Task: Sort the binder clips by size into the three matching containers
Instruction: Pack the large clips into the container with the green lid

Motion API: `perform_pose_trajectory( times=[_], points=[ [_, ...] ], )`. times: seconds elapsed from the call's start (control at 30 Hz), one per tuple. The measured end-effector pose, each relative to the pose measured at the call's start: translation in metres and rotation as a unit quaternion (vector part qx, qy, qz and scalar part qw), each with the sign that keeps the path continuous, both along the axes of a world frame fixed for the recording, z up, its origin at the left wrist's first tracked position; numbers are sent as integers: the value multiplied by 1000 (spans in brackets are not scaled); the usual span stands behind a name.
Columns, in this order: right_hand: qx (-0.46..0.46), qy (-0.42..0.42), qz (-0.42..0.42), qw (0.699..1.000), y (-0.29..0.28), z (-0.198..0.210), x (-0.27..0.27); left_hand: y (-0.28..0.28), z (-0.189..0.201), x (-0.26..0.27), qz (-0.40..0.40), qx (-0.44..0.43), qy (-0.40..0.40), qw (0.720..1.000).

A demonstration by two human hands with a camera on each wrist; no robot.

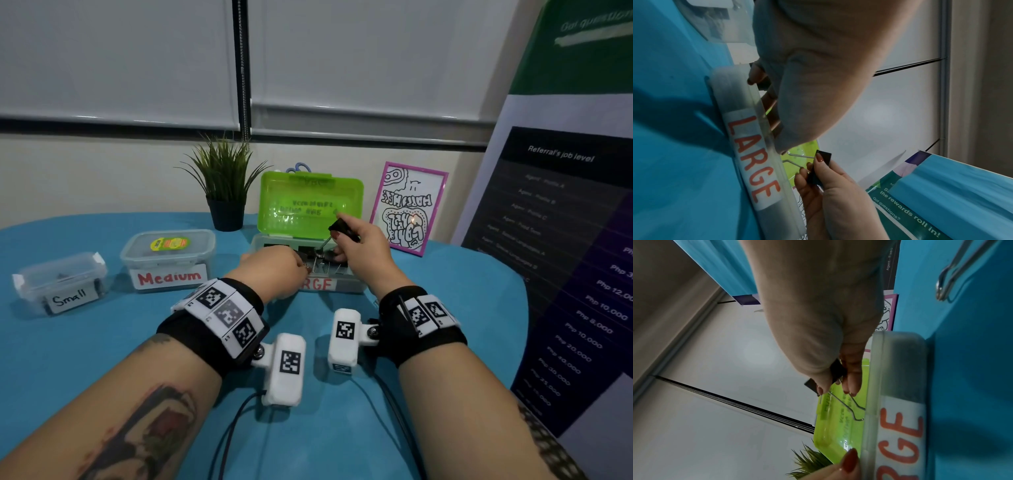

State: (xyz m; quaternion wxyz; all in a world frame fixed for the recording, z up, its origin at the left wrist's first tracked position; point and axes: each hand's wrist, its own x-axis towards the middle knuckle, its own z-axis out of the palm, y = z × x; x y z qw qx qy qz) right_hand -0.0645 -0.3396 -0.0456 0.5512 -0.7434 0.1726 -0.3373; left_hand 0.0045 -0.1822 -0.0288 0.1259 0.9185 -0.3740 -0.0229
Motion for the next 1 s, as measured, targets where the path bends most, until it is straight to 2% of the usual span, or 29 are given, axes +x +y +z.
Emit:
perform_pose_trajectory(
  times=[0.1,0.23,0.33,0.4,0.47,0.53,0.63,0.7,0.8,0.87,0.93,1.0],
  points=[
    [0,24,-8,1000,-3,-3,4,-1,0,1,12,11,-20,1000],
    [-68,101,-50,991,-7,-5,10,-3,-2,3,15,-6,-13,1000],
    [-130,153,-43,979,-6,-6,13,-4,-2,2,13,-13,-2,1000],
    [-194,186,-22,963,-4,-5,14,-4,-2,1,16,-10,-3,1000],
    [-262,244,9,934,2,-4,14,-3,-2,-1,13,-9,-7,1000],
    [-287,278,32,916,4,-5,15,-3,-1,-3,-3,-26,-10,1000],
    [-278,293,71,912,4,-6,14,-5,-3,-2,-57,-62,16,996],
    [-260,278,75,922,7,-2,9,-5,-4,-1,-89,-74,42,992],
    [-179,204,19,962,6,10,-5,-4,-6,-1,-109,-54,62,991],
    [-139,179,-34,973,-3,17,-20,-4,-5,-3,-109,-21,64,992],
    [-105,204,-67,971,-12,27,-41,-4,-4,-4,-106,-5,62,992],
    [-84,280,-100,951,-20,32,-60,-2,-3,-6,-111,-24,63,992]
  ],
)
